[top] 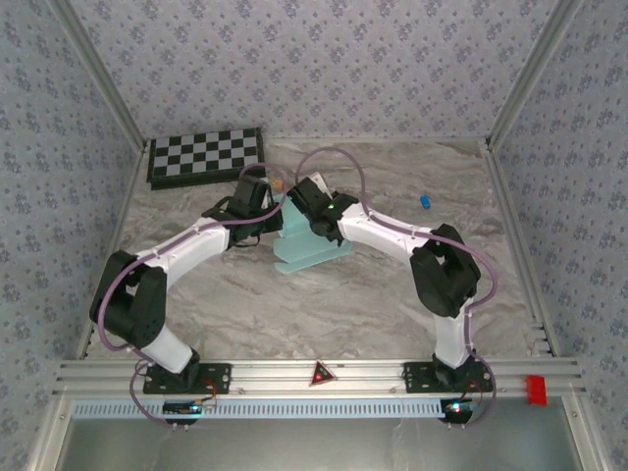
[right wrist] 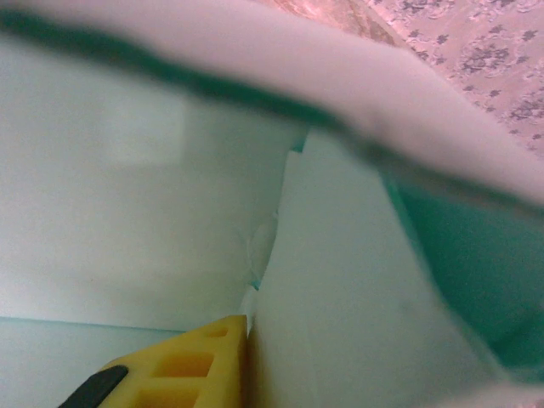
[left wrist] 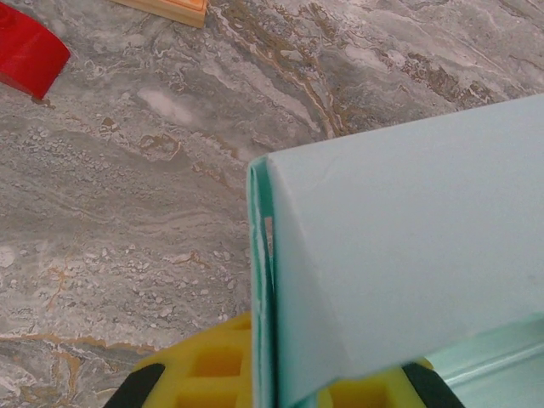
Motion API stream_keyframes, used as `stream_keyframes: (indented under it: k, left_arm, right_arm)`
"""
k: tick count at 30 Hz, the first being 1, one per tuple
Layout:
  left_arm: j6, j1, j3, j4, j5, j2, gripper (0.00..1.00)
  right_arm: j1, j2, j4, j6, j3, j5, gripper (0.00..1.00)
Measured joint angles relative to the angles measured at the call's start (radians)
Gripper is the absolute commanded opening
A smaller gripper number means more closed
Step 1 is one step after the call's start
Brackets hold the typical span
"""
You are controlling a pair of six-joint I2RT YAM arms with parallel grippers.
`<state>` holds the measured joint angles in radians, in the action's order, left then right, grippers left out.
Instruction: Fold the paper box
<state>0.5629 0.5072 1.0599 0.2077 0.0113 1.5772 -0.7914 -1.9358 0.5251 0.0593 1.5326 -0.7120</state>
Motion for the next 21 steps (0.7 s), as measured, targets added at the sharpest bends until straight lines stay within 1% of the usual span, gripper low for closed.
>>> stream_keyframes:
  k: [5,10,15,21]
  left_arm:
    - [0.003,0.0,0.009,0.0,0.003,0.012,0.0]
    - [0.007,0.006,0.01,-0.002,0.004,0.015,0.0]
    - [0.014,0.006,0.011,-0.002,0.004,0.016,0.0]
    - [0.024,0.006,0.011,-0.002,0.004,0.016,0.0]
  right_arm:
    - [-0.013,-0.019,0.029,0.032,0.022,-0.054,0.24]
    - [-0.016,-0.032,0.056,0.066,0.039,-0.085,0.21]
    - [-0.018,-0.046,0.071,0.1,0.06,-0.101,0.17]
    - [-0.019,-0.05,0.075,0.127,0.068,-0.109,0.15]
